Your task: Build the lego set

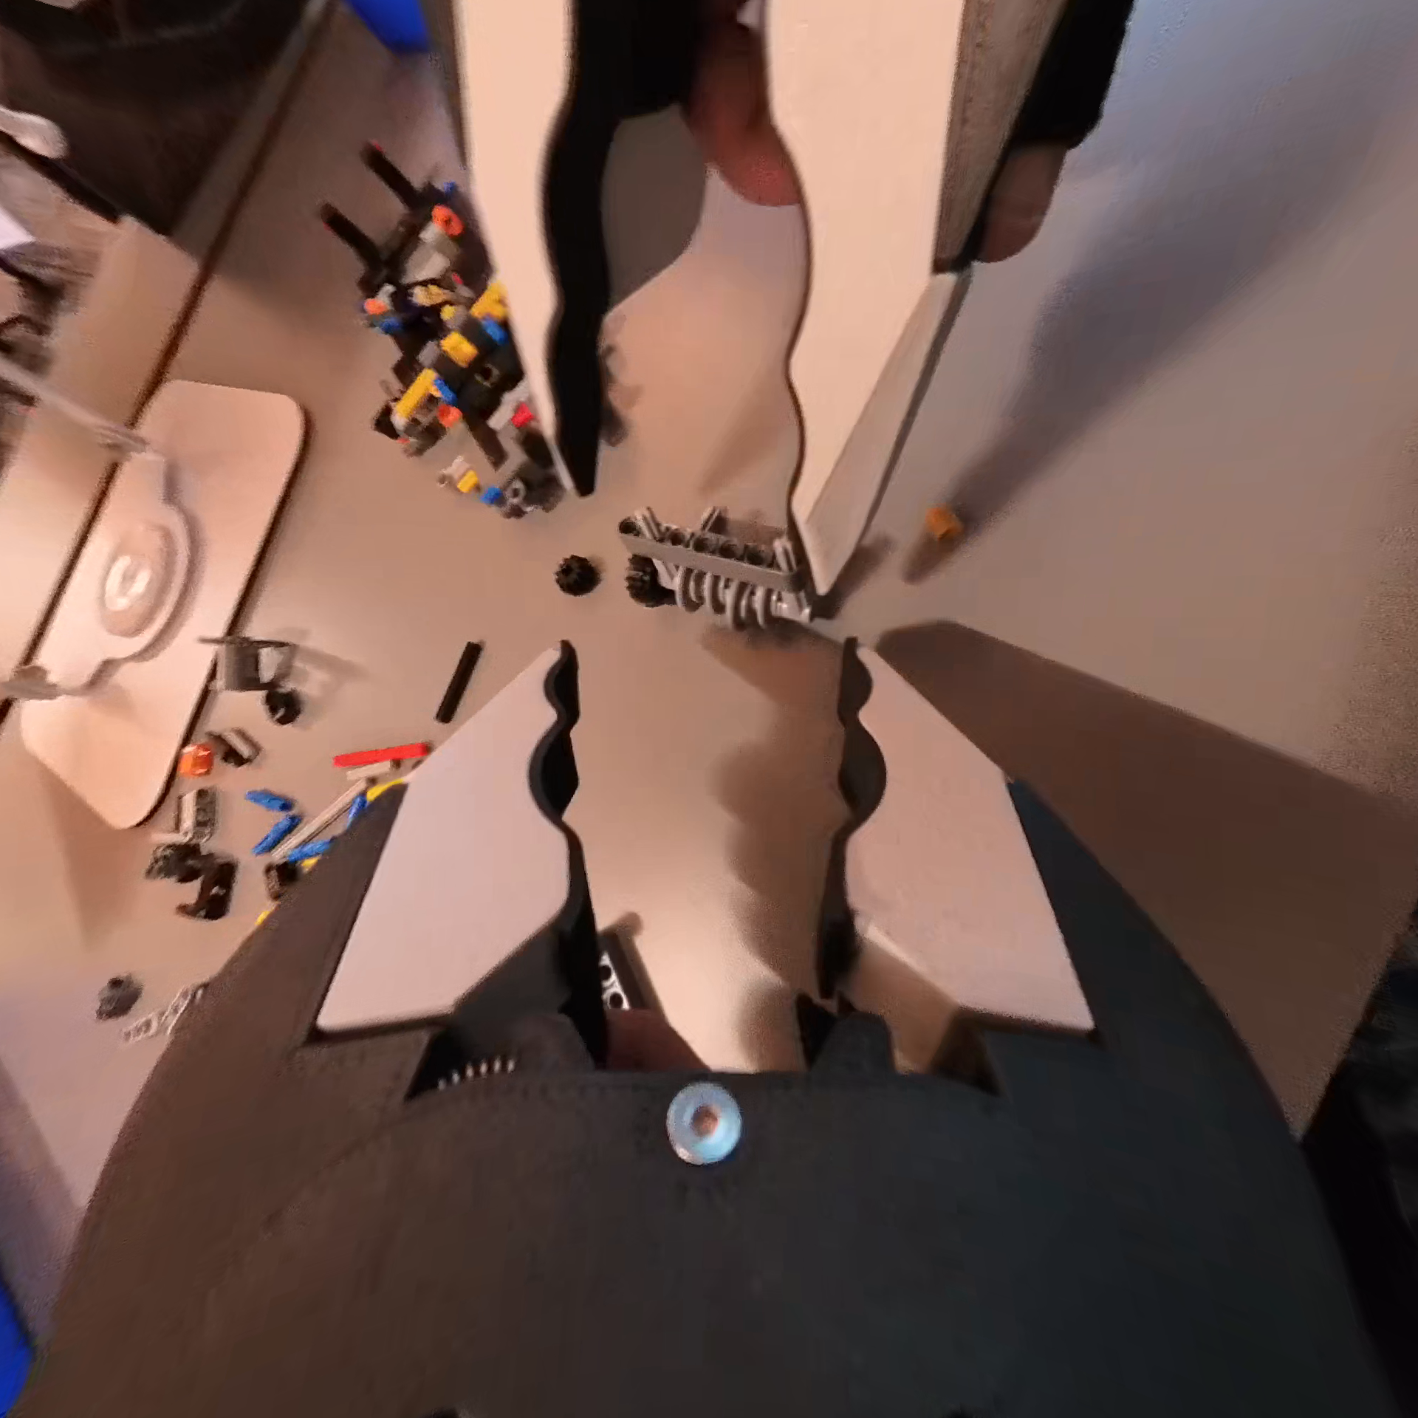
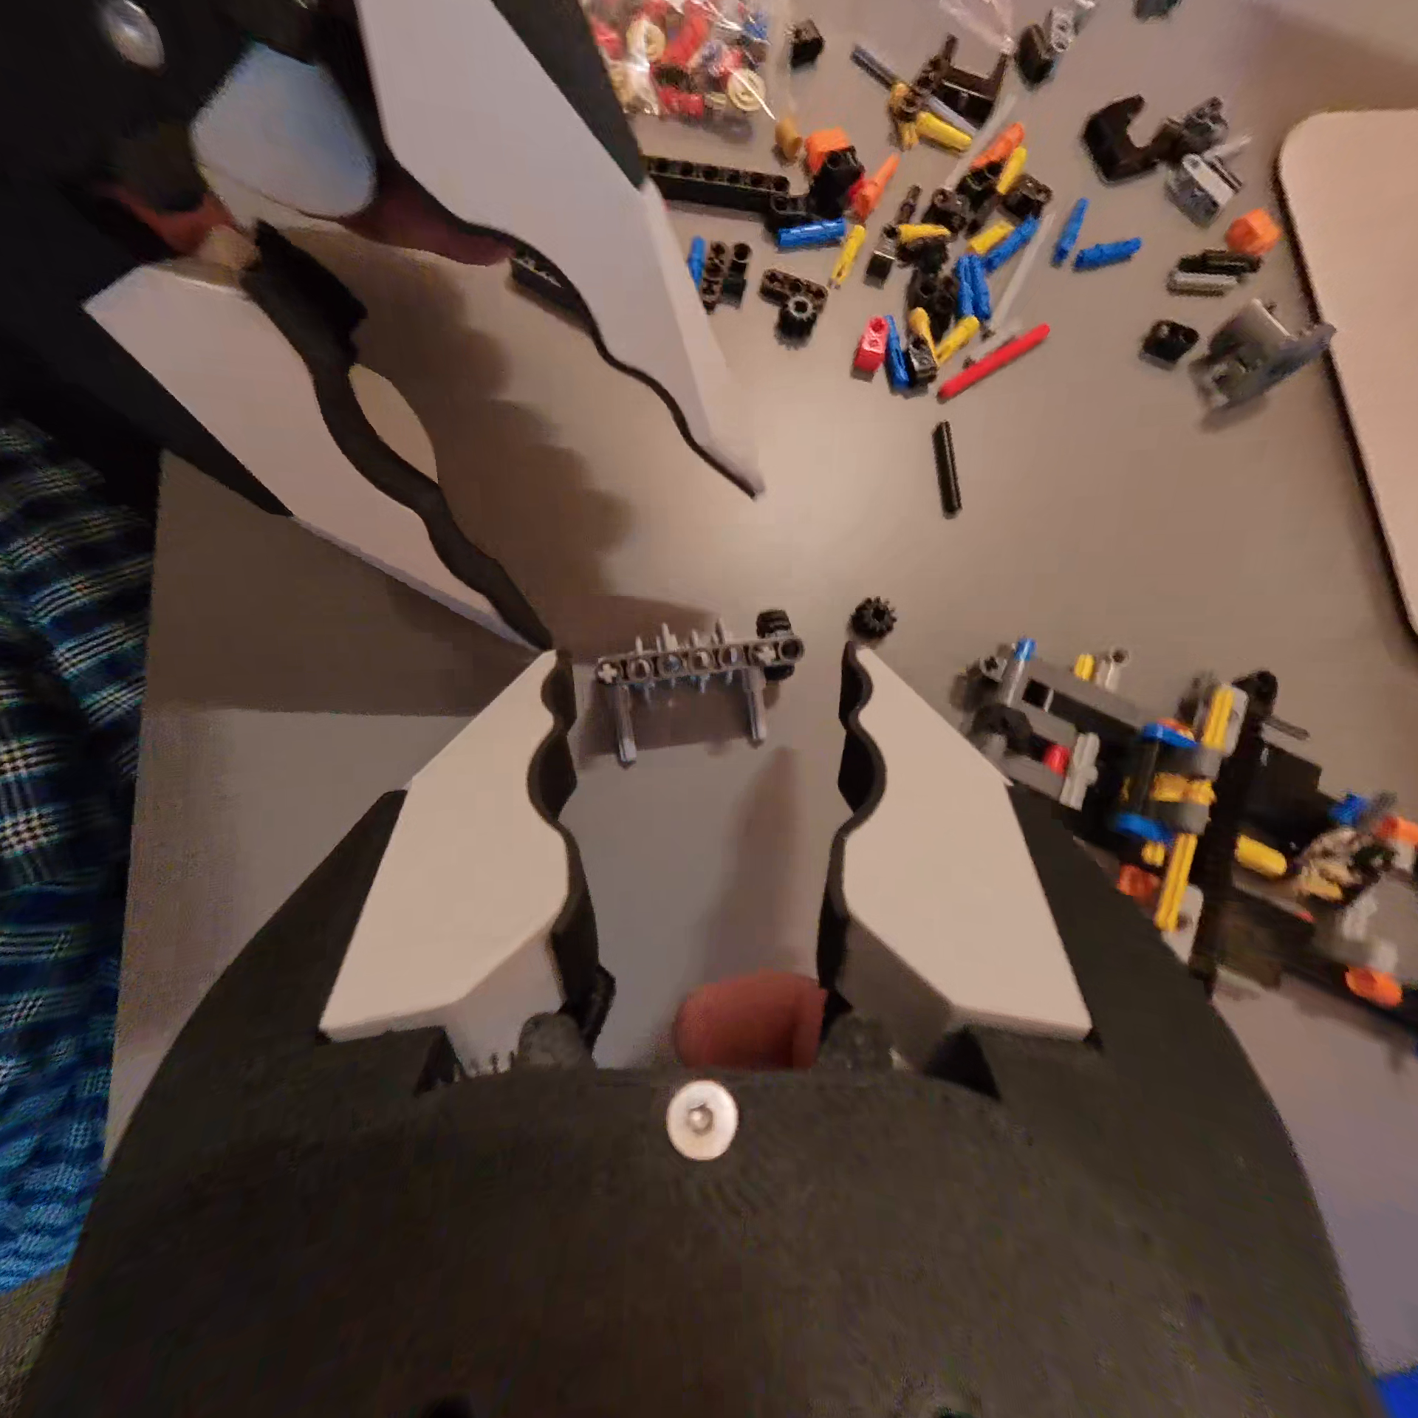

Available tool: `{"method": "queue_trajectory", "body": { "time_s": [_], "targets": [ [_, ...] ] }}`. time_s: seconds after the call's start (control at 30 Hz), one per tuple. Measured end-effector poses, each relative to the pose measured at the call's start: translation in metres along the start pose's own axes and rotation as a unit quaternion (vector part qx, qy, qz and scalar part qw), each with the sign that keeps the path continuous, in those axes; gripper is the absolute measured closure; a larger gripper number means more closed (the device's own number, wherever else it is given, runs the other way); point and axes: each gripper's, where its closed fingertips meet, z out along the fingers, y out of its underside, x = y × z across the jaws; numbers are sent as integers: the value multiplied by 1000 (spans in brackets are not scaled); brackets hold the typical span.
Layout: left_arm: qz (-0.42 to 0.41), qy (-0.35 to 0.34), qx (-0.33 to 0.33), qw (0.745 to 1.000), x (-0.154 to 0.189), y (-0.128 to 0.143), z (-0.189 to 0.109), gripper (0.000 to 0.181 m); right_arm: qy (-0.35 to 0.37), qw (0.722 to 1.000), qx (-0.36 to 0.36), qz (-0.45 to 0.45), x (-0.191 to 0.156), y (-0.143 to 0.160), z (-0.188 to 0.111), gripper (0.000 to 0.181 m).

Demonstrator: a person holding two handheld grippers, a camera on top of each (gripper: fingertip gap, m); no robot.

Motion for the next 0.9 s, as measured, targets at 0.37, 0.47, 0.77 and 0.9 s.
{"method": "queue_trajectory", "body": {
  "time_s": [0.37, 0.47, 0.77, 0.9],
  "targets": [
    [7, 84, -13, 996, -1, 0, 21, 103, -53, 998, -7, -30, -4, 3, 8, 126],
    [7, 111, -5, 994, 3, -2, 23, 103, -64, 997, 18, -29, -7, -4, 3, 126],
    [-13, 132, 19, 991, 12, -4, 23, 123, -80, 996, 35, -29, -13, -3, 4, 126],
    [-15, 134, 24, 991, 13, -4, 24, 123, -80, 996, 37, -29, -13, -4, 2, 126]
  ]
}}
